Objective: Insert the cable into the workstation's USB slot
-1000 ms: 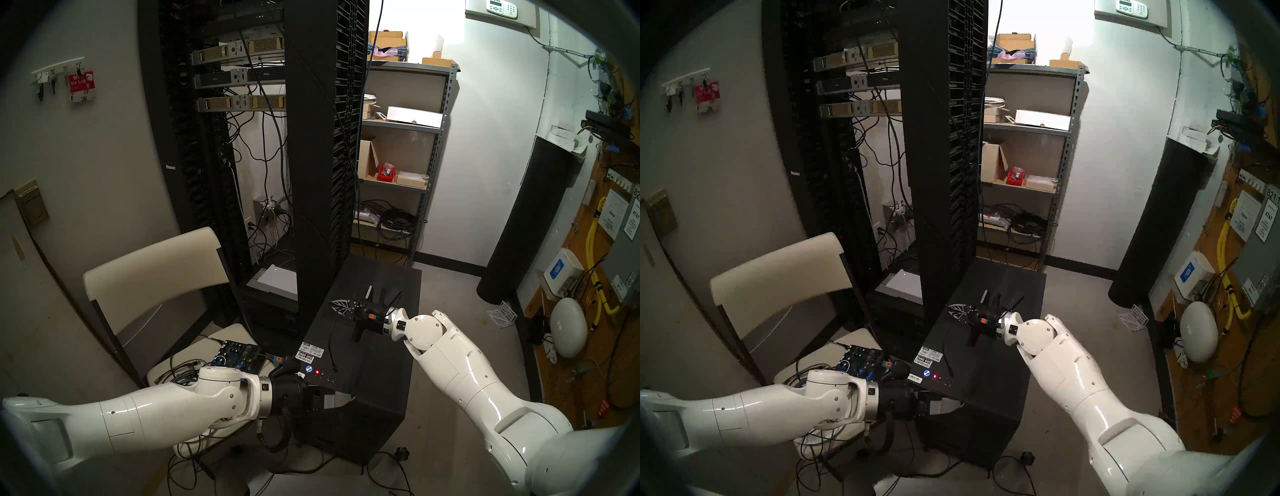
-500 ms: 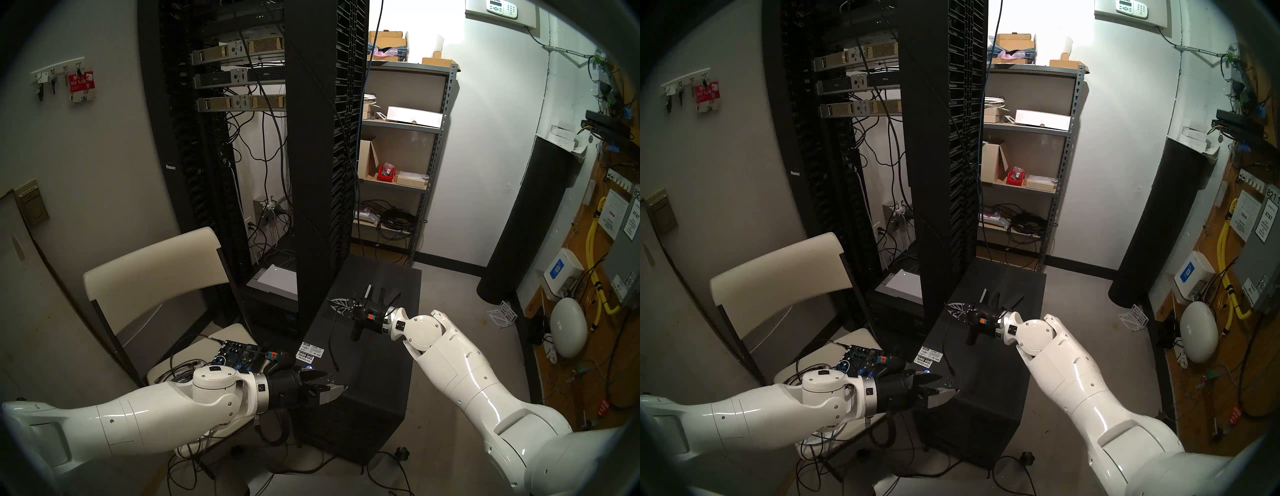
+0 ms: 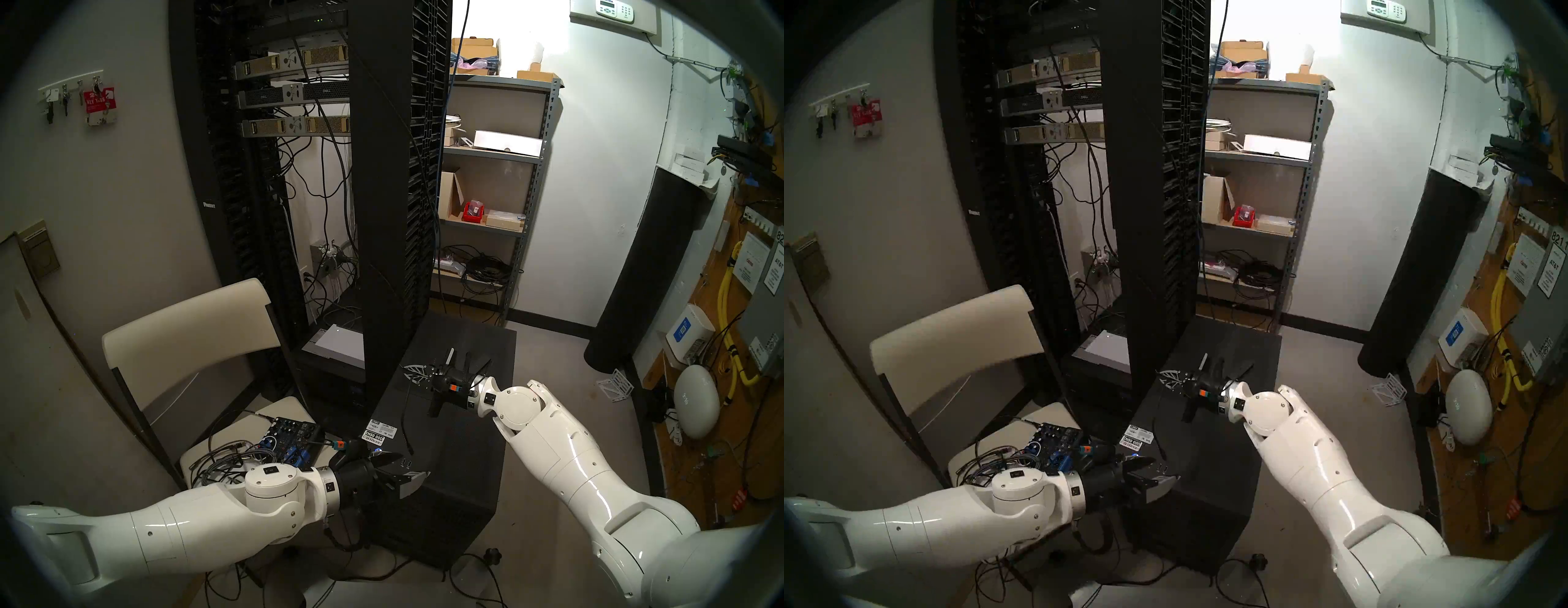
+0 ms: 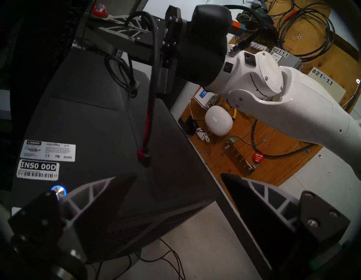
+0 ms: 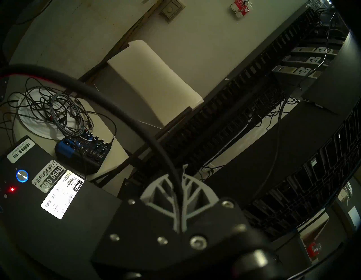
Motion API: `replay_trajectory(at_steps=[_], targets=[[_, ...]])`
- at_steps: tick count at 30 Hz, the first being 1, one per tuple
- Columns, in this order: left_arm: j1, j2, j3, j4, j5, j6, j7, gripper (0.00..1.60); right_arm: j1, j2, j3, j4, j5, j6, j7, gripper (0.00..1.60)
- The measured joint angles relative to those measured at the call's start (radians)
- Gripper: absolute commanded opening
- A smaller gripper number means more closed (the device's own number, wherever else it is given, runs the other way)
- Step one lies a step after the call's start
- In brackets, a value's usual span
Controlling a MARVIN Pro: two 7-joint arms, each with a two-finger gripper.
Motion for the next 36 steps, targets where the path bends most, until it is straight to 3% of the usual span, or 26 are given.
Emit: replay_trajectory(at_steps=[10, 12, 15, 18, 19, 21, 22, 24, 27, 29, 36], targets=[[0.001, -0.041, -0.016, 0.03, 0.014, -0.048, 0.062, 1.6, -0.001, -0.003, 0.001, -0.001, 0.0, -0.004, 0.0, 0.0], [0.001, -0.046, -0.018, 0.037, 0.017, -0.055, 0.069, 1.47, -0.002, -0.004, 0.001, -0.002, 0.0, -0.004, 0.0, 0.0], [0.0, -0.051, -0.02, 0.046, 0.018, -0.061, 0.075, 1.08, -0.003, -0.004, 0.002, -0.003, 0.0, -0.005, 0.001, 0.0], [0.0, -0.054, -0.021, 0.049, 0.018, -0.066, 0.076, 1.0, -0.004, -0.004, 0.003, -0.005, 0.001, -0.006, 0.001, 0.0], [0.0, -0.055, -0.021, 0.049, 0.018, -0.067, 0.075, 0.83, -0.004, -0.004, 0.003, -0.005, 0.001, -0.007, 0.001, 0.0], [-0.001, -0.056, -0.021, 0.049, 0.018, -0.068, 0.071, 0.8, -0.005, -0.004, 0.003, -0.005, 0.001, -0.007, 0.001, 0.0], [-0.002, -0.057, -0.021, 0.049, 0.013, -0.067, 0.066, 0.9, -0.005, -0.004, 0.003, -0.006, 0.001, -0.008, 0.001, 0.0], [-0.002, -0.058, -0.021, 0.048, 0.008, -0.065, 0.063, 0.88, -0.006, -0.004, 0.003, -0.006, 0.001, -0.008, 0.002, 0.0], [-0.003, -0.059, -0.02, 0.048, 0.001, -0.064, 0.06, 0.84, -0.006, -0.004, 0.004, -0.008, 0.001, -0.008, 0.003, 0.0], [-0.004, -0.06, -0.02, 0.049, -0.001, -0.063, 0.058, 0.72, -0.006, -0.004, 0.004, -0.008, 0.001, -0.008, 0.004, 0.0], [-0.011, -0.068, -0.016, 0.061, 0.004, -0.062, 0.059, 0.61, -0.006, -0.005, 0.004, -0.01, 0.001, -0.01, 0.005, 0.0]])
